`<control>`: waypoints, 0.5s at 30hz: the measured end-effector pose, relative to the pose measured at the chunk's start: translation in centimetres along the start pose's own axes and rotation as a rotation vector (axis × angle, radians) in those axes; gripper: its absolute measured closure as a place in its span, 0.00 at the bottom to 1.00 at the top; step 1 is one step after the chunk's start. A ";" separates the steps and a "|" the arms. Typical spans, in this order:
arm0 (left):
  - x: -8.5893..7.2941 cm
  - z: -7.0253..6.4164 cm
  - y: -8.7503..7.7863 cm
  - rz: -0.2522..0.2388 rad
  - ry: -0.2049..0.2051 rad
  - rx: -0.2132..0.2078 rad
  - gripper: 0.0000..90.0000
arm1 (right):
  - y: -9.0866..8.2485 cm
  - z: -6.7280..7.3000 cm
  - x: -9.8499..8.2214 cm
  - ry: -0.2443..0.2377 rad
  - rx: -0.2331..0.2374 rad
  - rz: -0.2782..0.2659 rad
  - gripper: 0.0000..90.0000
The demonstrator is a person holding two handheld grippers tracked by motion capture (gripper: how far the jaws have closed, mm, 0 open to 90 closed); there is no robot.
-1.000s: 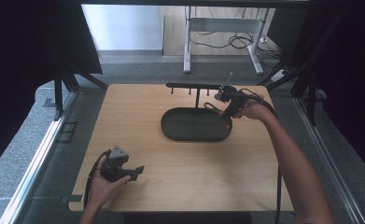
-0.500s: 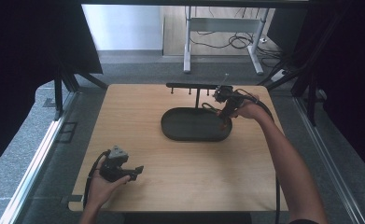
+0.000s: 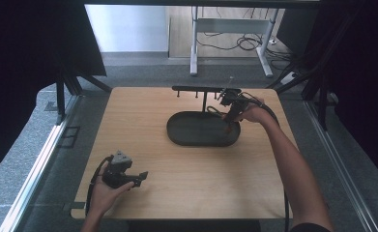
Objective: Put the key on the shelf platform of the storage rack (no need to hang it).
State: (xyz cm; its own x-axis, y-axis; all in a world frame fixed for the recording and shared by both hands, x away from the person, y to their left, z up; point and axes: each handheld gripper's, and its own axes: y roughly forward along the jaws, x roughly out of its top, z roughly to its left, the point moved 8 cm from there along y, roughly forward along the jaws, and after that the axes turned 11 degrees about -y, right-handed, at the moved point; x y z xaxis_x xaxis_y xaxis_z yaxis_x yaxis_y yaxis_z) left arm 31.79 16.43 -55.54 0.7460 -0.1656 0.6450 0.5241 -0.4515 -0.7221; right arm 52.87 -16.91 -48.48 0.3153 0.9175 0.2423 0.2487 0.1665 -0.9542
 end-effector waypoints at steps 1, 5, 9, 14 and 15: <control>0.0 0.0 0.0 0.001 -0.002 0.000 0.26 | 0.0 0.0 0.0 0.000 0.000 0.000 0.74; -0.1 0.0 0.1 0.006 -0.003 -0.002 0.26 | 0.7 0.0 0.2 0.001 0.003 0.008 0.74; -0.1 0.0 0.1 0.006 -0.002 -0.003 0.26 | 1.3 0.0 0.2 0.004 0.004 0.011 0.74; -0.1 0.0 0.1 0.006 -0.002 -0.001 0.26 | 2.1 0.4 0.2 0.003 0.015 0.002 0.74; -0.1 0.0 0.1 0.006 -0.002 -0.001 0.26 | 2.1 0.4 0.3 -0.002 0.014 0.001 0.74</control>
State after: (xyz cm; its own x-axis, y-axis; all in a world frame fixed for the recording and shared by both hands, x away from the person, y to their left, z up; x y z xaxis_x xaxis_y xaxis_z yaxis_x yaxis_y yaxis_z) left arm 31.76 16.43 -55.73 0.7498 -0.1663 0.6405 0.5195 -0.4514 -0.7255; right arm 53.14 -16.17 -50.52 0.3137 0.9183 0.2414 0.2355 0.1711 -0.9567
